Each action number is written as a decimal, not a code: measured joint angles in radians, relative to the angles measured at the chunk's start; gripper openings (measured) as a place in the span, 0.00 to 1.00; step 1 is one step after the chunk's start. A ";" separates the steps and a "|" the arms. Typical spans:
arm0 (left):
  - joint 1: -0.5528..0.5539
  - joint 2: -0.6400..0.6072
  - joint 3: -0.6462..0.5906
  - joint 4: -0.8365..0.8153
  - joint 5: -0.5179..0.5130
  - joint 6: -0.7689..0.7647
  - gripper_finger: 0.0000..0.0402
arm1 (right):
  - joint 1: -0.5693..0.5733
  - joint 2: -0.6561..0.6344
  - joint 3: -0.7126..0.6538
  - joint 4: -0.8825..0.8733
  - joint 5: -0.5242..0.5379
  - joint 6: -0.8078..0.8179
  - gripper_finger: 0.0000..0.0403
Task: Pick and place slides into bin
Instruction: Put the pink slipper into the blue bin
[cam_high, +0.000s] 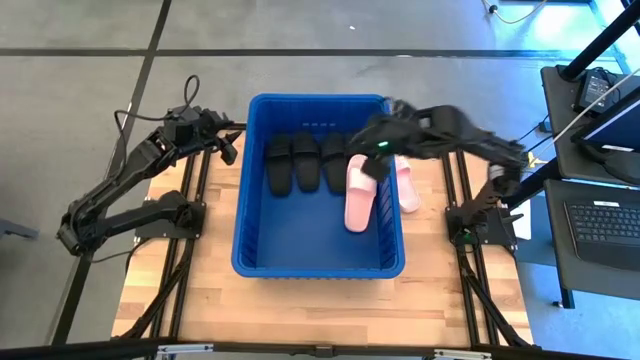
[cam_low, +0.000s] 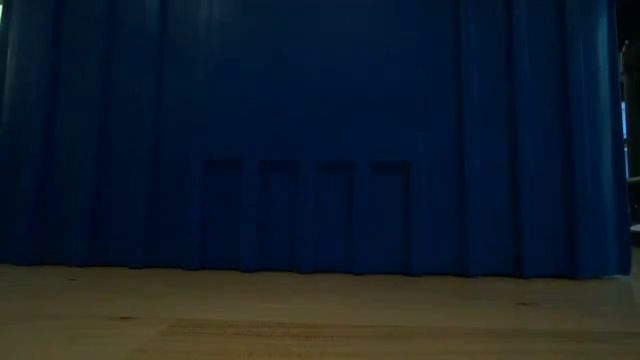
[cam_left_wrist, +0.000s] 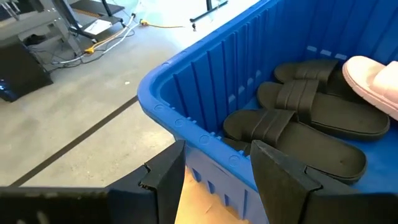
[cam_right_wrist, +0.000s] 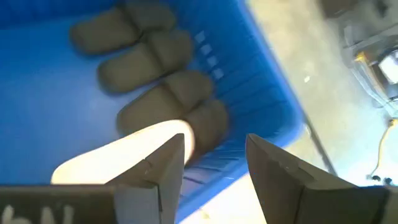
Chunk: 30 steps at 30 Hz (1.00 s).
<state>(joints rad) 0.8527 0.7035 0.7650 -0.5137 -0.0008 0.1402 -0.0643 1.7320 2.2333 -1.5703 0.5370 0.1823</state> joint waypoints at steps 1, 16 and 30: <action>0.000 -0.004 0.000 0.000 -0.004 0.000 0.44 | 0.000 -0.030 0.000 0.000 0.017 0.001 0.43; 0.000 -0.109 0.000 0.014 -0.013 -0.034 0.44 | -0.014 -0.527 -0.736 0.234 0.150 0.101 0.43; 0.000 -0.117 0.000 0.022 -0.013 -0.111 0.44 | -0.038 -0.791 -1.410 0.602 0.151 -0.004 0.43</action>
<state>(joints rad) 0.8524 0.5861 0.7650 -0.4918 -0.0139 0.0290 -0.1020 0.9409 0.8231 -0.9687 0.6876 0.1787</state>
